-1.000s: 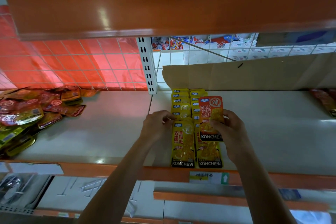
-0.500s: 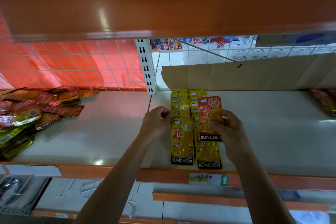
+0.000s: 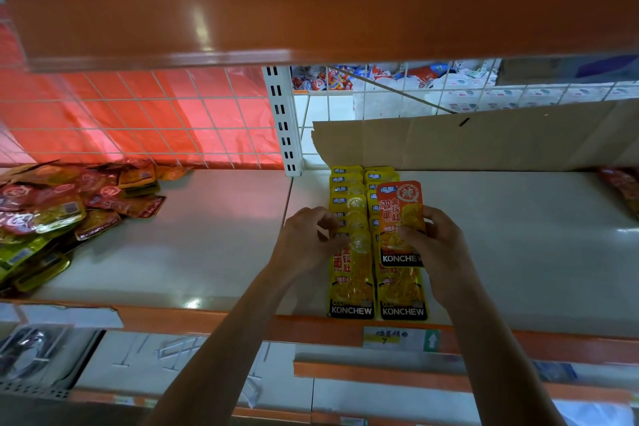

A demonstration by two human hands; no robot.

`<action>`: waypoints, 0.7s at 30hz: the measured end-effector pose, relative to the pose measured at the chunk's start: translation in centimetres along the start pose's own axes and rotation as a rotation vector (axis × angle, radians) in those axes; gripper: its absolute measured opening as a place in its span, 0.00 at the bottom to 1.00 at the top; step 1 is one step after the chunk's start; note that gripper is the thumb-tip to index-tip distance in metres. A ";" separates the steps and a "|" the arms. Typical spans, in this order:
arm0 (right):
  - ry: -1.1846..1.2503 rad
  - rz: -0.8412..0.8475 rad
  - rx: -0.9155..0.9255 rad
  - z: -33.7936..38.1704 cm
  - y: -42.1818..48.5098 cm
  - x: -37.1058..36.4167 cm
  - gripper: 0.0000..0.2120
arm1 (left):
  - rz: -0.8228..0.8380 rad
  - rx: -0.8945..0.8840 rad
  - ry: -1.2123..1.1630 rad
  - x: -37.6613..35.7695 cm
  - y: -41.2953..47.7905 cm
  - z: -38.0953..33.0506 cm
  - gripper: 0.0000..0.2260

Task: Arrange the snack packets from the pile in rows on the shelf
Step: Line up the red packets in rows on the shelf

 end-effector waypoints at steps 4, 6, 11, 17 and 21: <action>-0.027 0.007 0.009 -0.1 0.0 0.0 0.12 | -0.001 -0.010 0.079 -0.1 -0.2 -0.3 0.22; -0.030 0.005 0.010 -0.2 0.0 0.0 0.13 | 0.000 -0.019 0.105 -0.1 -0.3 -0.3 0.21; -0.018 -0.003 0.009 -0.2 0.0 0.2 0.14 | 0.009 -0.022 0.113 -0.1 -0.3 -0.3 0.21; -0.032 0.034 0.004 -0.1 0.0 0.4 0.25 | 0.036 -0.005 0.144 -0.1 -0.1 -0.4 0.22; -0.003 -0.004 0.006 -0.1 0.2 1.1 0.24 | -0.079 -0.040 0.122 0.0 -0.1 -1.5 0.20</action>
Point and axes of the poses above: each hand's wrist, its own y-axis towards the middle knuckle, its own x-axis out of the back of the hand, z = x × y, the point moved 3 cm from there along y, towards the middle knuckle, and after that the axes turned 5 degrees about -x, right-handed, at the moved point
